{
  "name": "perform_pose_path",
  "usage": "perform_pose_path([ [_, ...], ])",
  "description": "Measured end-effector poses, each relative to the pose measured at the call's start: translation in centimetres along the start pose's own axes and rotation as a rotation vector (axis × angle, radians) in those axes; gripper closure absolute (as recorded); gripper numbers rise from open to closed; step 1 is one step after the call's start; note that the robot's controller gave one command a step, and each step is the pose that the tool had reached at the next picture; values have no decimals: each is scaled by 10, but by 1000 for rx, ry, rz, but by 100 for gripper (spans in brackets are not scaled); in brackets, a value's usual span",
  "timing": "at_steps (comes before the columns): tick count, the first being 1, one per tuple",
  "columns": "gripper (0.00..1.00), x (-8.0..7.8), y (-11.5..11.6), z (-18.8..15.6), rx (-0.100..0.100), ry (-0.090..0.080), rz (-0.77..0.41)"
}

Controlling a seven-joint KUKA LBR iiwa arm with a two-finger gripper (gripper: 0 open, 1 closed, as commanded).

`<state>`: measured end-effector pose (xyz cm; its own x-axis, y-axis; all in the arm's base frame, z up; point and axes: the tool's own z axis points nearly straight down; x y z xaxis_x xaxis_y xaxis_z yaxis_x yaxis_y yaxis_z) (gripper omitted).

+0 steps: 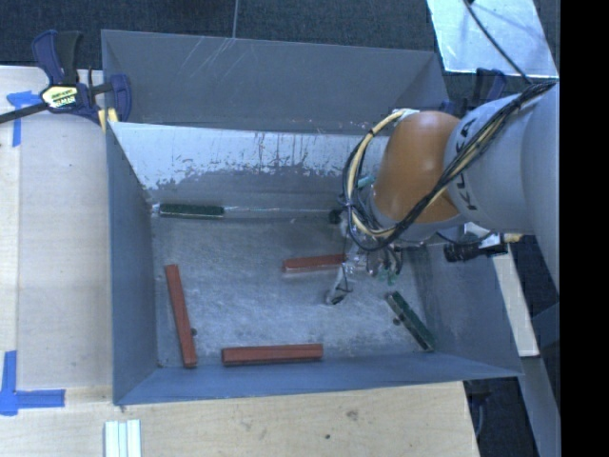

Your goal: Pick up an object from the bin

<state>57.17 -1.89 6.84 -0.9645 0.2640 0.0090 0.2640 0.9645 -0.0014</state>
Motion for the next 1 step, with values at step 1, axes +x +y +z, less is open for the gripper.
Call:
perform_pose_path([
  [1,0,8,18,-2,0,0,-27],
])
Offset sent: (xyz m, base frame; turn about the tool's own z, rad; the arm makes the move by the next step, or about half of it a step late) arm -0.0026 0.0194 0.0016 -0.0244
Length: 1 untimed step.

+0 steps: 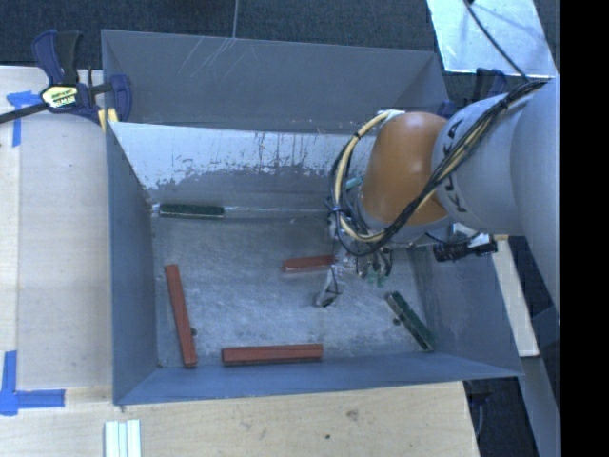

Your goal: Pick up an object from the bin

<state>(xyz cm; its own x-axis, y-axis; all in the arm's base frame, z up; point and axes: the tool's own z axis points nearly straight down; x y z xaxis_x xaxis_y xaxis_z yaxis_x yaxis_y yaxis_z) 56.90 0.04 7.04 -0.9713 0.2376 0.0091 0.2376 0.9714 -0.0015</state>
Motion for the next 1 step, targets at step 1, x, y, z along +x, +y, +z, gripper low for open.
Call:
perform_pose_path([
  [1,100,-1,0,-1,-1,-4,-1],
])
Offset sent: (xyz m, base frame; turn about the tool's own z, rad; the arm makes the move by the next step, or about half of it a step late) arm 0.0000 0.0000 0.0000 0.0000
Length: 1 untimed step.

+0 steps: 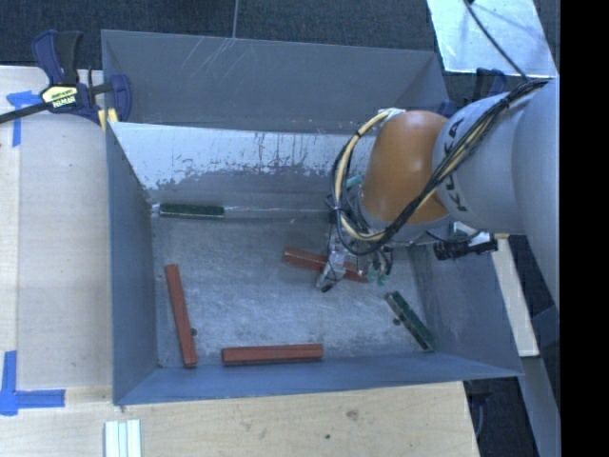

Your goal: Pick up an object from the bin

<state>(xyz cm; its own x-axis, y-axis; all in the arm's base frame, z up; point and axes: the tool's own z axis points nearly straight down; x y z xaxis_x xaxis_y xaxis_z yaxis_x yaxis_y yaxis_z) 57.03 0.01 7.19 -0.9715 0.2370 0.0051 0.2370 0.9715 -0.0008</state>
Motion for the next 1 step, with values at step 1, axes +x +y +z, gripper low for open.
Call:
perform_pose_path([
  [1,100,-2,0,-50,-3,-13,-3],
])
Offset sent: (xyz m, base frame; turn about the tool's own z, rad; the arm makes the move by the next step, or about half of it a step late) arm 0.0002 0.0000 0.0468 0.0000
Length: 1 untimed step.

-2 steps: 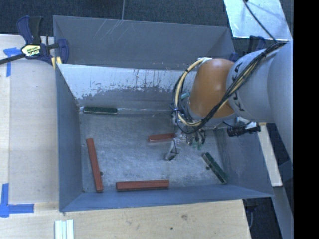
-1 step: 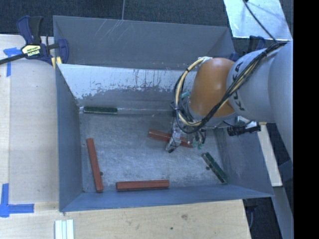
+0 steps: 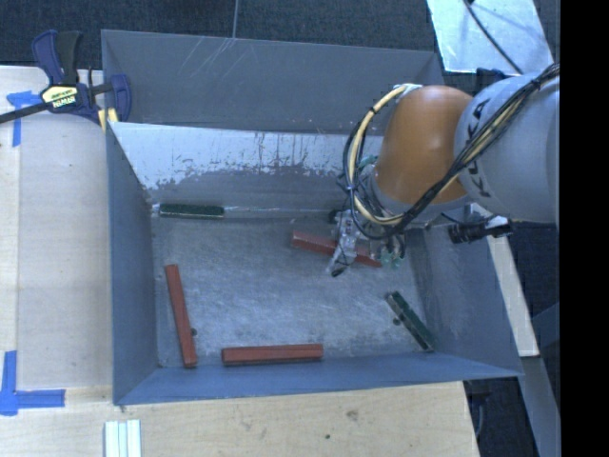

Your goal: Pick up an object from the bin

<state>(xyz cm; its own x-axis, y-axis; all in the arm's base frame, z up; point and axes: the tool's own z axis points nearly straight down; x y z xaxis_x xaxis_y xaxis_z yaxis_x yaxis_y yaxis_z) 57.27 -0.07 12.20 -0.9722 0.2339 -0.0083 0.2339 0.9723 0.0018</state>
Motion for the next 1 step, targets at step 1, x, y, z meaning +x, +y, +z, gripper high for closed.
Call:
perform_pose_path([
  [1,100,-1,0,-10,1,3,-3],
])
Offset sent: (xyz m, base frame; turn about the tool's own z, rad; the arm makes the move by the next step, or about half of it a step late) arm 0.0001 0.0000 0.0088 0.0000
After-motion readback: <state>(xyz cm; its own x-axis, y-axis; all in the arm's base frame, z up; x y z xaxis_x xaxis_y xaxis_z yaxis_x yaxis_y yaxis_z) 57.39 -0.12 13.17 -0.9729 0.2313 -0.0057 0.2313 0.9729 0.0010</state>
